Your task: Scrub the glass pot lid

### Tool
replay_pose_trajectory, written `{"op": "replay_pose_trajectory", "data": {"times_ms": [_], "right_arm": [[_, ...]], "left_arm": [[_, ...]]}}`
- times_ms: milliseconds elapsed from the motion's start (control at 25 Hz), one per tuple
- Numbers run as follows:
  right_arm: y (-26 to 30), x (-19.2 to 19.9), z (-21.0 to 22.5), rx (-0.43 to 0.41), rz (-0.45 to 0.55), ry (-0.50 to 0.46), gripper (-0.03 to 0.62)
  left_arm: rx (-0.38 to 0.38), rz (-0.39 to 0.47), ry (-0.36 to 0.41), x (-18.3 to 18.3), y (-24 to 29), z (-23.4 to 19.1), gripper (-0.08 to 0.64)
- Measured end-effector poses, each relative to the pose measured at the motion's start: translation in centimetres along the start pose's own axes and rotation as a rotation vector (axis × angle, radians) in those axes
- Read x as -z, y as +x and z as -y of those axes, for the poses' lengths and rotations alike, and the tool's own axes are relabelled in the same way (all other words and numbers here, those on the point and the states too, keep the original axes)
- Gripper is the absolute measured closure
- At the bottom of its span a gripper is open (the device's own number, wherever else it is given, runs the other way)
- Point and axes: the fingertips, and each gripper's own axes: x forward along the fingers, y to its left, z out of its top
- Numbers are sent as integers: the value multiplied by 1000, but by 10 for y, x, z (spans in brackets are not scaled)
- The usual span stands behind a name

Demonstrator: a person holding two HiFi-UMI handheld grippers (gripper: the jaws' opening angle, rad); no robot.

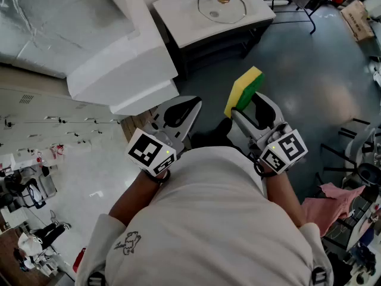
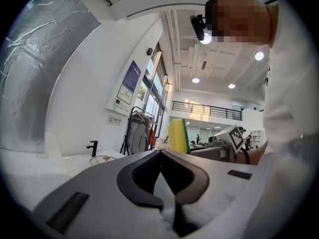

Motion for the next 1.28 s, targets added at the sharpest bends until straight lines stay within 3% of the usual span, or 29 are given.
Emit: {"op": "replay_pose_trajectory", "data": {"times_ms": [680, 1280], "right_arm": [[4, 1, 22, -11, -13, 20, 302], [-5, -11, 136, 28, -17, 72, 301]], "left_arm": [[-5, -7, -44, 5, 20, -12, 561], [-8, -52, -51, 10, 123, -30, 561]]}}
